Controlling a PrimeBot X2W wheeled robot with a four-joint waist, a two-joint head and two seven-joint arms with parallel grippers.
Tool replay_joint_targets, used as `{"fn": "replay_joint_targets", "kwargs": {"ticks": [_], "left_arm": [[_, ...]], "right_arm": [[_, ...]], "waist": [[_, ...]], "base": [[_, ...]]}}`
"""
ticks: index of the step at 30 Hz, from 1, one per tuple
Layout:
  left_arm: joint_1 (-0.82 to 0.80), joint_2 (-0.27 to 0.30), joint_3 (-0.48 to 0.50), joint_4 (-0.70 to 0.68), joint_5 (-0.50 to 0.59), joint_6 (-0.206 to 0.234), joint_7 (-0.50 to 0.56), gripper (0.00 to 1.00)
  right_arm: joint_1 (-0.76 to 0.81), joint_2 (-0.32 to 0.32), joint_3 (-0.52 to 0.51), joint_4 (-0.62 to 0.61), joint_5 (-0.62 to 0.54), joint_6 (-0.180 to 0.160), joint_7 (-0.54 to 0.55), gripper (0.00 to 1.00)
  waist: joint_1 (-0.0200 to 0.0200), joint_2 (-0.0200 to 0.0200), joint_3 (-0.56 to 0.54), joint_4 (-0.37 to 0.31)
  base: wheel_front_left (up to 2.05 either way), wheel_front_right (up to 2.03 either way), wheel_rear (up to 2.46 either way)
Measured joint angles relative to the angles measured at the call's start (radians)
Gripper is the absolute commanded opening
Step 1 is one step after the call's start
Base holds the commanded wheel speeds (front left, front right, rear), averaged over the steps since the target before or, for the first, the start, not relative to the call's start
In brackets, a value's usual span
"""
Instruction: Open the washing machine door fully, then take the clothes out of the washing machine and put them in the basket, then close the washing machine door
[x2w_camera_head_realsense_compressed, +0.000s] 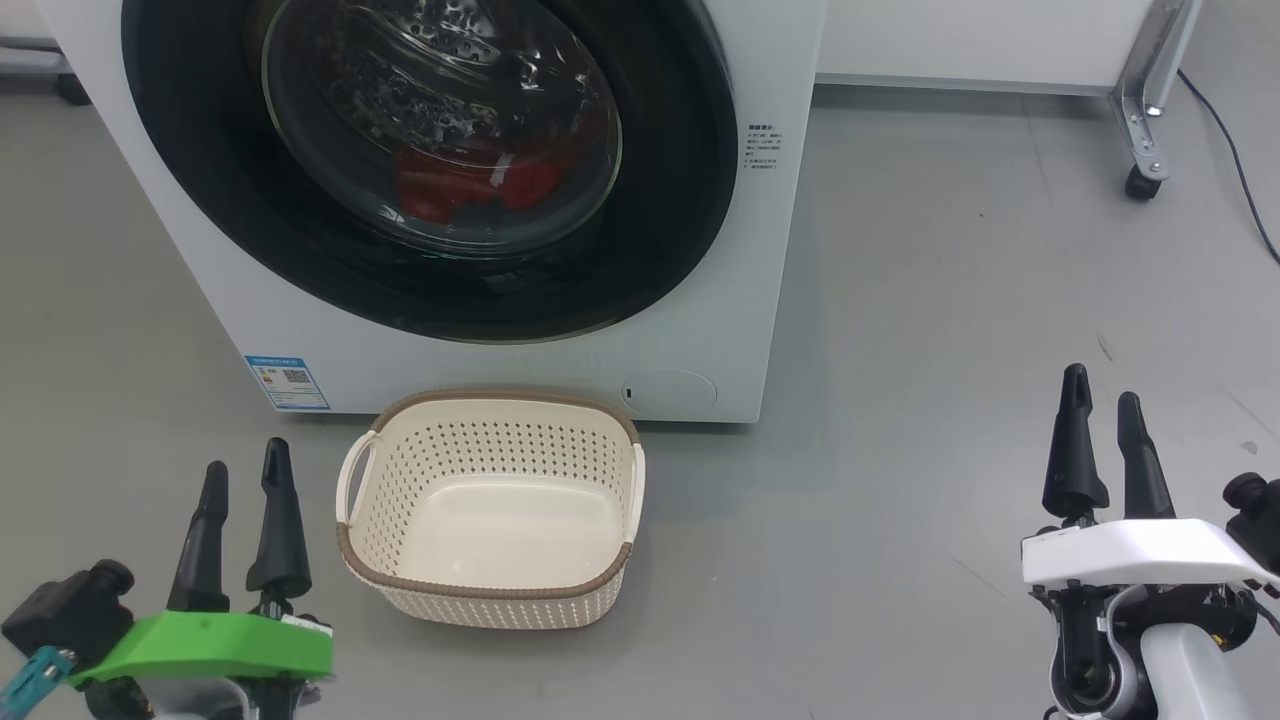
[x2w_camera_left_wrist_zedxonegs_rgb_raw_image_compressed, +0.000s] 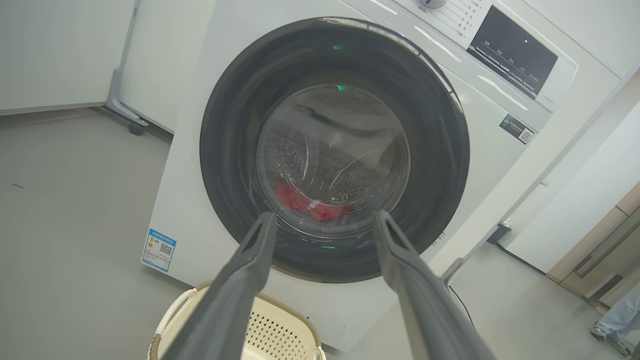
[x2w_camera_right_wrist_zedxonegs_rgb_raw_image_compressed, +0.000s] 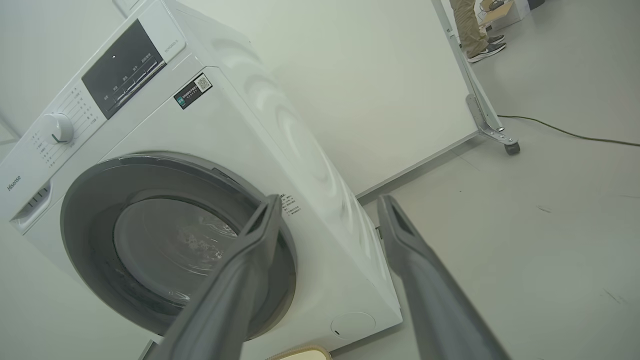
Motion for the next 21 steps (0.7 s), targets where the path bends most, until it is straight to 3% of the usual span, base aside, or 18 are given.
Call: {"fn": "replay_joint_targets", "kwargs": {"ticks": [11,21], "left_arm": [[0.001,-0.001,-0.029,-0.007,0.224,0.000,-0.041,1.00],[0.002,-0.003,-0.042,-0.008,0.355,0.006,-0.068,1.00]], "right_arm": [[0.000,-0.005,0.055,-0.006,-0.211,-0.043,-0.045,1.00],[0.000,-0.009,0.100,-0.034,-0.329,-0.072,-0.076,1.00]], "waist": [[0.0000,0.0000,0.003,0.015],[0.0000,0.0001,0.012,0.030]], "base": [[0.00,0.00,0.00],[0.00,0.00,0.00]]}}
